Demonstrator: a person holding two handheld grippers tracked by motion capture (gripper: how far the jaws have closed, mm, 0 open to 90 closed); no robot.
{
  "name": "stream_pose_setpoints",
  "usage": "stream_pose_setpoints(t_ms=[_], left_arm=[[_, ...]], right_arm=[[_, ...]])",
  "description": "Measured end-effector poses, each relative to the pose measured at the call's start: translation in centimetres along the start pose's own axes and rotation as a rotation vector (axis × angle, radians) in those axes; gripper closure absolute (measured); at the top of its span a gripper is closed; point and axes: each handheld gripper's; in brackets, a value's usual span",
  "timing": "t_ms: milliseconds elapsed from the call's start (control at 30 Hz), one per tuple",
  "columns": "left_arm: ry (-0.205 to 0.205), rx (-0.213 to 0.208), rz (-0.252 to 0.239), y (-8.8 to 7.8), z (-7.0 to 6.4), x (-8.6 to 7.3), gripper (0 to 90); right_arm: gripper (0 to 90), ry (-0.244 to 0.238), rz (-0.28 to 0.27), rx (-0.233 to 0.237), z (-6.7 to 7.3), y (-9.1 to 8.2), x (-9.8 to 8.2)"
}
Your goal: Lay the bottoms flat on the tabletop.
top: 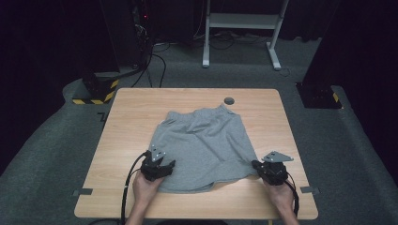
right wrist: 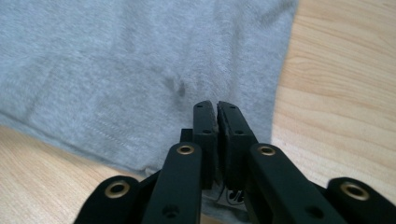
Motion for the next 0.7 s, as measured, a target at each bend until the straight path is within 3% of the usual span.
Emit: stream_pose_setpoints(t_ms=[233,433,567,700], left_arm=[[0.000,0.000,0.000,0.0,0.0,0.0,36.5],[0.000,0.000,0.000,0.0,0.0,0.0,36.4],[0.000,0.000,0.000,0.0,0.0,0.0,36.5],[0.000,0.000,0.000,0.0,0.0,0.0,36.5]], right_arm=[[78.7,-0.035,-0.025,0.025,1.4,0.1,-0.1],[71.9,-0.082,0.008,0.072,3.3,1.5,0.3],[66.2,-0.084,0.037,0.102,4.1,2.6,0.4],[67.6,-0.092,0.069,0.113,4.6,3.4,0.4]])
Point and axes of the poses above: each handheld gripper's, and its own axes: y roughly forward along the jaws, x roughly out of its top, z roughly to its left, and after that the axes turned 9 degrees about y, right-handed
